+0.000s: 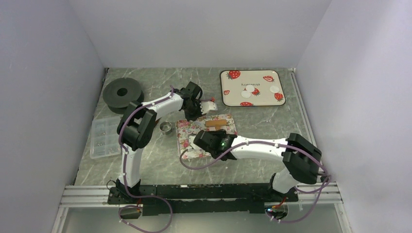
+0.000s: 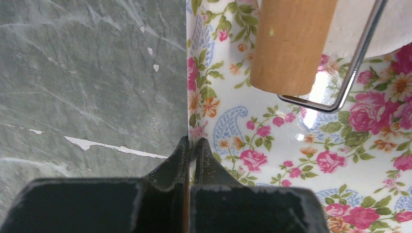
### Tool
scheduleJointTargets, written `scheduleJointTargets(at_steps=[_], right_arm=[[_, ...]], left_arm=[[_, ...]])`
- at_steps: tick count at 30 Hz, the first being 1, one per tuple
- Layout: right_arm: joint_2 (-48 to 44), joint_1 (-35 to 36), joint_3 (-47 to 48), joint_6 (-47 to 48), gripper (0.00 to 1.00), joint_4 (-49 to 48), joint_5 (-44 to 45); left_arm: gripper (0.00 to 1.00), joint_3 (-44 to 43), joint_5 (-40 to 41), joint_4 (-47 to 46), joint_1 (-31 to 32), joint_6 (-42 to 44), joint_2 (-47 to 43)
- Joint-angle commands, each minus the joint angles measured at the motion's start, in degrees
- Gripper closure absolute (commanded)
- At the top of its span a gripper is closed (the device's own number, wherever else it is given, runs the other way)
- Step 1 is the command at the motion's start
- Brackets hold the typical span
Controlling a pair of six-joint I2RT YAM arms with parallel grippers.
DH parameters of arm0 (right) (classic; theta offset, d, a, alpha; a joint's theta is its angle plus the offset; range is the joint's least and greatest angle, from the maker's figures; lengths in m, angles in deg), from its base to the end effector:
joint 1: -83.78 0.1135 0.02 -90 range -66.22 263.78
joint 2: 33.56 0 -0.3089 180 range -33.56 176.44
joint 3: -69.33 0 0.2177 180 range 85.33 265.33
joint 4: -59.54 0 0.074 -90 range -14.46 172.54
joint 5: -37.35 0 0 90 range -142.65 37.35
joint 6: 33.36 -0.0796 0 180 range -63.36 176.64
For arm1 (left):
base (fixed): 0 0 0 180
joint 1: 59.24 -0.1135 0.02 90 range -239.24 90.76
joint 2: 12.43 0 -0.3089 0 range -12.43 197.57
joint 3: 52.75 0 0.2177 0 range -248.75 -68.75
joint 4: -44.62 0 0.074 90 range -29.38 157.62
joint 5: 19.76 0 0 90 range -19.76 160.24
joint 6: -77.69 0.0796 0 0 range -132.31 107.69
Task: Roll out the dumpling wrappers from the dough
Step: Flatten out the dough on the work surface.
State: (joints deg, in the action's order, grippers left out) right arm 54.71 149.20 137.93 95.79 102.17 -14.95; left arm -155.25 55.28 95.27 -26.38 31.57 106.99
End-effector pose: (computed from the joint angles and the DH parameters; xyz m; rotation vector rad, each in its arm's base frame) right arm 0.1605 0.2338 0.2277 -1.8112 1.6612 -0.6770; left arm 0.3564 -0.2547 0.1797 1.7391 2.0828 -0.3029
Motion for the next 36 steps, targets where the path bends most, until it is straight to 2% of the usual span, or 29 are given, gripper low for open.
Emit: scheduleJointTargets(at_steps=[1, 5, 7, 10, 16, 19, 26, 29, 33, 36], right_arm=[[1.9, 0.3, -0.7, -1.7, 1.00, 6.4, -7.2], [-1.4, 5.5, -3.3, -6.9, 1.00, 11.4, -7.6], [-2.6, 6.0, -3.9, -8.8, 1.00, 12.4, -8.6], [-2.5, 3.9, -4.9, -5.6, 1.00, 8.8, -8.0], [4.2, -0.6, -0.9, 0.5, 1.00, 4.4, -6.1], [4.2, -0.1, -0.4, -1.6, 1.00, 6.6, -6.0], [-2.1, 5.8, -4.6, -9.7, 1.00, 14.1, -6.2], [-2.8, 4.8, -6.3, -6.9, 1.00, 11.0, -5.3], [1.7, 1.5, -3.1, -1.5, 1.00, 6.1, -4.7], [4.1, 1.1, -0.8, -0.4, 1.00, 6.6, -4.0]], left_arm=[[1.00, 5.0, 1.9, 7.3, 0.6, 0.9, 7.1], [1.00, 4.8, 1.8, 7.2, 0.6, 0.9, 7.2], [1.00, 4.7, 1.7, 7.3, 0.6, 0.8, 7.4], [1.00, 4.7, 1.6, 7.4, 0.6, 0.8, 7.5], [1.00, 4.9, 1.8, 7.3, 0.6, 0.8, 7.5], [1.00, 4.8, 2.0, 7.1, 0.6, 0.9, 7.6], [1.00, 4.7, 1.9, 7.4, 0.6, 0.7, 8.2], [1.00, 4.7, 1.9, 7.4, 0.6, 0.7, 8.2], [1.00, 4.8, 2.1, 7.4, 0.7, 0.8, 8.2], [1.00, 5.2, 2.0, 7.2, 0.6, 0.8, 7.6]])
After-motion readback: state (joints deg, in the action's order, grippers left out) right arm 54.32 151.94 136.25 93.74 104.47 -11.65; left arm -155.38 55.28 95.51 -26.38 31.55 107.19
